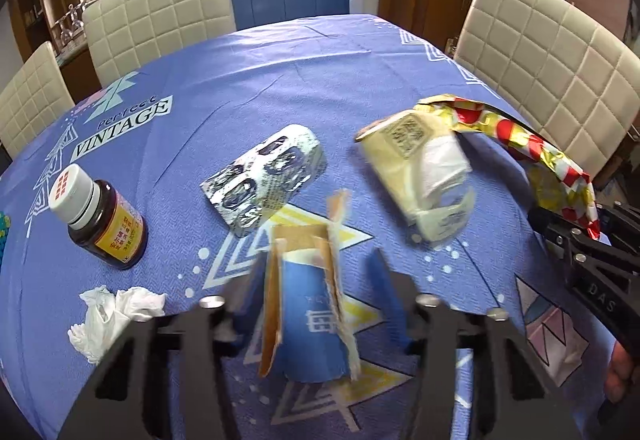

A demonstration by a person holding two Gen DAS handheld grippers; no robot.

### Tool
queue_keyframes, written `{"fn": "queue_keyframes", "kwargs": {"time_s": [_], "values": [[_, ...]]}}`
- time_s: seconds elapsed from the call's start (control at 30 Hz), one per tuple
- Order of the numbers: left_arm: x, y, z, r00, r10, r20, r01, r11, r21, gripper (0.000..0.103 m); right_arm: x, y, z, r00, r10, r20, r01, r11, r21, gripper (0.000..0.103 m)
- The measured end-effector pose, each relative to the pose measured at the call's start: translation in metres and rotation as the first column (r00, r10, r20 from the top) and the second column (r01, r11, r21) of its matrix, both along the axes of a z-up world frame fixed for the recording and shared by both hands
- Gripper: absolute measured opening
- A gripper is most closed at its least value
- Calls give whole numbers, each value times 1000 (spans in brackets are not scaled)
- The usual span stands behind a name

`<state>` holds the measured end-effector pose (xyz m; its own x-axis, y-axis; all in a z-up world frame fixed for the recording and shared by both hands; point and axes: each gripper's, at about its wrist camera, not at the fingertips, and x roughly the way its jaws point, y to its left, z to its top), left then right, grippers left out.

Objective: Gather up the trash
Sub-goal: 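Grasp the blue paper cup with the left tool while the right tool grasps the checkered wrapper, then carry both items to the bin and open the right tool to drop the checkered wrapper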

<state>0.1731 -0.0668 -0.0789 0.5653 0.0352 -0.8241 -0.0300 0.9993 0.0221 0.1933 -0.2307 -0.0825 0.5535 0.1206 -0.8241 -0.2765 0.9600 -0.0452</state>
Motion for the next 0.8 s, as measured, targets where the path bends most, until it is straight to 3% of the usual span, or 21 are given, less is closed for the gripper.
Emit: {"fn": "queue_keyframes", "kwargs": {"time_s": [0.47,0.8], "values": [[-32,-20,24,999,-36,38,36,999,13,33,-34,-21,31,996,-42,82,42,999,7,26],[-63,-57,43,992,-102,74,100,995,25,33,-79,-56,53,987,-84,136,81,996,22,26]]}}
